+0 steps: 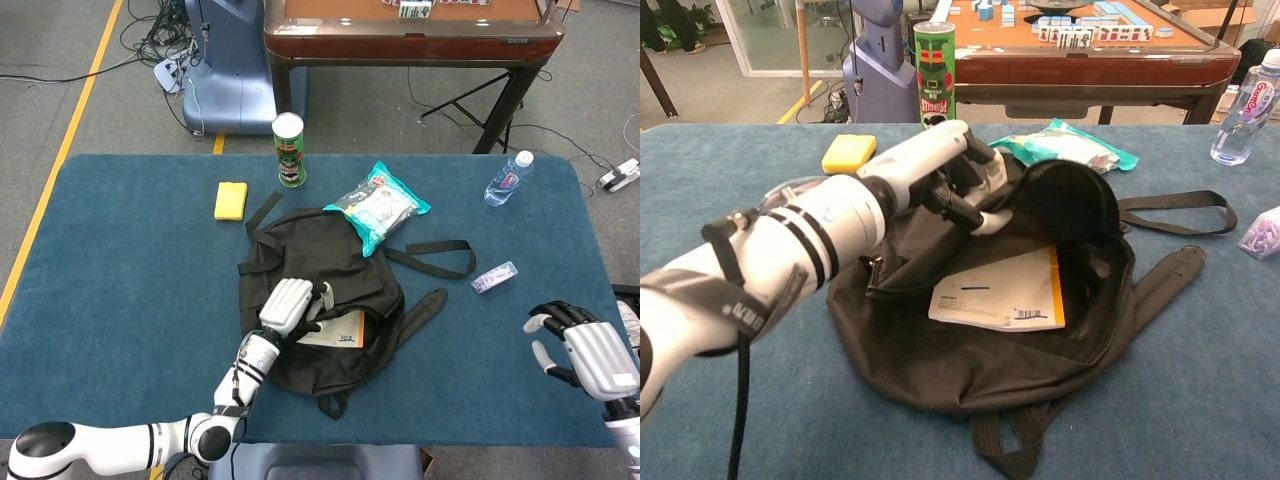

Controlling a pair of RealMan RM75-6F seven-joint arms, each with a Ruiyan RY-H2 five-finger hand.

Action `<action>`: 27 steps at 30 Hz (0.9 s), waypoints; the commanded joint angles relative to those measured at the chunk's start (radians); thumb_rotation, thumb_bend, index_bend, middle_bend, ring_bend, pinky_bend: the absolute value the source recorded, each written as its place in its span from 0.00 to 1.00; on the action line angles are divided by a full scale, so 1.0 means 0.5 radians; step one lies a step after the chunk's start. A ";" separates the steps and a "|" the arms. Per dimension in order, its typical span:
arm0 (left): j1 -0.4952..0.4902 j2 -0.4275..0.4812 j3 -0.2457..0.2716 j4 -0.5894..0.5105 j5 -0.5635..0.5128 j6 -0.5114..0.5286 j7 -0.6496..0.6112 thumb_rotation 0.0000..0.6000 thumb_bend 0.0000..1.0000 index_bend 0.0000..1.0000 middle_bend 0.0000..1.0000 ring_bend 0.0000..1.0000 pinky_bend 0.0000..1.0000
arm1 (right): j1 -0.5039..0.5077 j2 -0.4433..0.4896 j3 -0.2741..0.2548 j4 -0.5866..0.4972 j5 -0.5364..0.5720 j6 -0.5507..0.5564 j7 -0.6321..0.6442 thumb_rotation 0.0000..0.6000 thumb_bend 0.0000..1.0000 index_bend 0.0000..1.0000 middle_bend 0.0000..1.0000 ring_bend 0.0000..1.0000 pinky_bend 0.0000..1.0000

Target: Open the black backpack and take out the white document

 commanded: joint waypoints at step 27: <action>-0.307 0.154 -0.323 -0.096 -0.911 0.317 0.406 1.00 0.40 0.76 0.86 0.77 0.37 | 0.874 -1.060 0.140 0.270 0.036 -0.968 -0.386 1.00 0.41 0.43 0.35 0.23 0.31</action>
